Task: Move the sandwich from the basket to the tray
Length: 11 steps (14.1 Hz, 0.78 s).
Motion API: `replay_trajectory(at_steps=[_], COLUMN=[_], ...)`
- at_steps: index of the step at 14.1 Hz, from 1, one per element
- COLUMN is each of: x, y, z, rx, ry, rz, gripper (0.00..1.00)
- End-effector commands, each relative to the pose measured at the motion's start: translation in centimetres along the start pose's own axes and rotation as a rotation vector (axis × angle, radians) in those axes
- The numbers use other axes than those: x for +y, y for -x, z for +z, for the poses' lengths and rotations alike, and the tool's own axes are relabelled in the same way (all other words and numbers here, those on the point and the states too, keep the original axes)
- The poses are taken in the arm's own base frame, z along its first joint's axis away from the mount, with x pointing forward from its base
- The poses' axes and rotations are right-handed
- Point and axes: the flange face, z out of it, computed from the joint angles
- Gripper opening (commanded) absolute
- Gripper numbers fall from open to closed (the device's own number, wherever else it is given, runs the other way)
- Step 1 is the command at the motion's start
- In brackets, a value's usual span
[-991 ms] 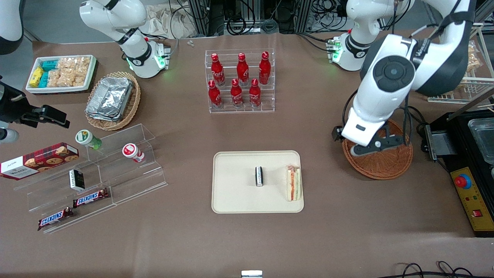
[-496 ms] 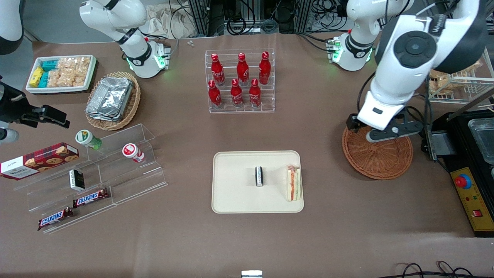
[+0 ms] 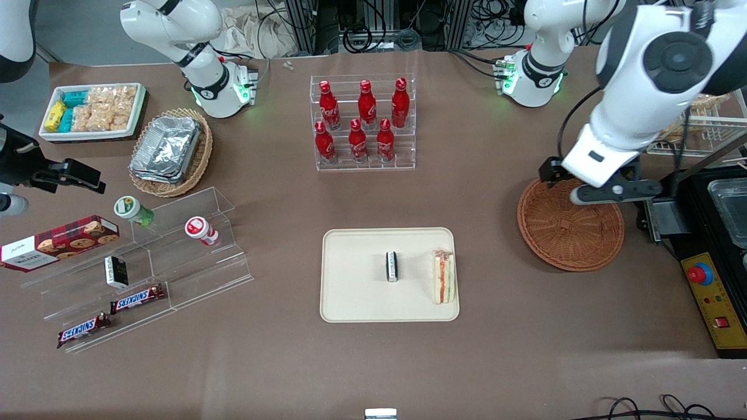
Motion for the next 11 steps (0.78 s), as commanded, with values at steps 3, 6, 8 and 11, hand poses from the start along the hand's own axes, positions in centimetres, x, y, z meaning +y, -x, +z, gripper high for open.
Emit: replay_trajectory(at_steps=[3, 6, 8, 11], x=[-9.5, -10.6, -10.9, -10.3], y=[2.7, 0.0, -2.2, -5.2], z=[-3.2, -3.8, -4.5, -4.8], rx=[-0.007, -0.007, -0.046, -0.05], ry=[0.066, 0.147, 0.195, 0.176], rz=[0.01, -0.007, -0.026, -0.011], gripper=[0.98, 1.0, 1.0, 1.0])
